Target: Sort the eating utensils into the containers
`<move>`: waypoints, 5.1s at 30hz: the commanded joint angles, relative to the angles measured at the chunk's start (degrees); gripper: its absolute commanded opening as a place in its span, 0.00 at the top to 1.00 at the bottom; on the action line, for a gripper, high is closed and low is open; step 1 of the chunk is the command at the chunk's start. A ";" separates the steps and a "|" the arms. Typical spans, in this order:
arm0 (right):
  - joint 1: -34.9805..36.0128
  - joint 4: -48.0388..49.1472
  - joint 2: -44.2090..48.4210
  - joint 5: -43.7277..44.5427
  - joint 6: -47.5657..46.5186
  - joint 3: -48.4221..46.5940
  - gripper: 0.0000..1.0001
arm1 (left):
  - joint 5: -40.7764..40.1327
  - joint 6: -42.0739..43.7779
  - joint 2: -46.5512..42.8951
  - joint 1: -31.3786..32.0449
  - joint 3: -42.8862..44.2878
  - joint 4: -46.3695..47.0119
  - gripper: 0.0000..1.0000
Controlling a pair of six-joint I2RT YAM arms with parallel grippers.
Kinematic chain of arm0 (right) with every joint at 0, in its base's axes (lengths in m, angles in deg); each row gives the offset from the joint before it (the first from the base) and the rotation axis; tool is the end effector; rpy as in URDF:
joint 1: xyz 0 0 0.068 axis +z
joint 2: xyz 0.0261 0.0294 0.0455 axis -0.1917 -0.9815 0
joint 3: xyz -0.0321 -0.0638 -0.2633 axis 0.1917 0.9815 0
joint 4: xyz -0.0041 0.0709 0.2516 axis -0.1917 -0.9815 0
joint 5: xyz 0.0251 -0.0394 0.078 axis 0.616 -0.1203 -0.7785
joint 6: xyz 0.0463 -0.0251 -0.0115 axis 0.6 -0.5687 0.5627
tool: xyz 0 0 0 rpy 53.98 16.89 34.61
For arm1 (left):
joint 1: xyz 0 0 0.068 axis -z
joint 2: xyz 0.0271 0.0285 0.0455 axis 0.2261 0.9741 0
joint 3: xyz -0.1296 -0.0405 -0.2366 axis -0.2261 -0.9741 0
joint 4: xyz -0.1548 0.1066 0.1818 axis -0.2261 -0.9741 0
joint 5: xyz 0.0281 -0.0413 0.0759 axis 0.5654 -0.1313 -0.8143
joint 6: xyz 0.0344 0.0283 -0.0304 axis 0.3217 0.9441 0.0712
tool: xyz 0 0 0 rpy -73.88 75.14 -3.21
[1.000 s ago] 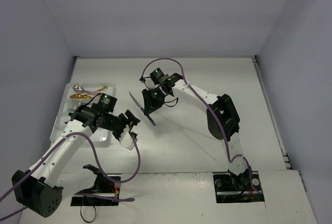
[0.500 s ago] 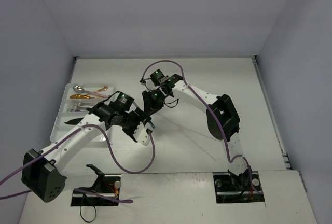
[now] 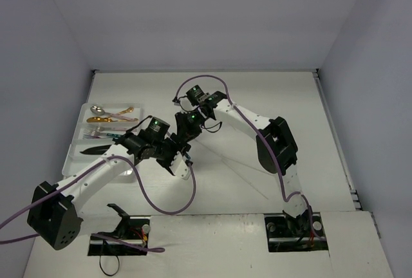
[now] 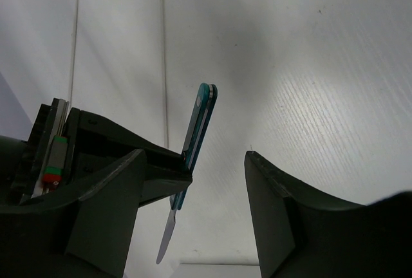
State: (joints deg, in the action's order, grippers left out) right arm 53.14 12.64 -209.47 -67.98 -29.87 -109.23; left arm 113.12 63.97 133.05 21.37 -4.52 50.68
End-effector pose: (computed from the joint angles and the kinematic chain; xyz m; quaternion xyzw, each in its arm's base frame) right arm 0.3428 0.3416 0.2303 -0.2914 0.8341 0.4550 0.1110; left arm 0.1912 -0.1527 0.2625 0.8301 0.3857 -0.0860 0.3934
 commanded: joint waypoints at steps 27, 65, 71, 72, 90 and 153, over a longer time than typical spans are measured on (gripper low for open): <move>0.74 -0.19 2.51 -10.89 0.54 -3.84 0.67 | -3.20 1.66 1.50 1.64 -2.88 11.48 1.00; -10.80 -0.85 10.54 12.54 -1.61 4.42 0.31 | -9.21 3.69 18.12 -32.55 25.52 -40.82 1.00; -10.80 -0.97 10.29 13.23 -1.77 4.99 0.31 | -10.94 7.81 22.45 -36.42 26.72 -36.84 1.00; -10.80 -1.08 10.20 13.28 -1.88 5.05 0.31 | -11.40 7.92 22.88 -36.65 26.35 -35.04 1.00; -10.63 -4.80 12.16 19.17 -4.91 7.66 0.31 | -12.31 4.33 32.32 -38.43 27.41 -30.86 1.00; 4.98 -13.09 1.20 44.93 -12.33 -11.63 1.00 | 11.25 -97.17 -7.45 -40.76 14.50 16.83 0.27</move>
State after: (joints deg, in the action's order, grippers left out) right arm 58.38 0.18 -216.27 -24.27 -44.55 -114.56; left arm 120.73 -20.92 128.39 -18.88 10.92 57.25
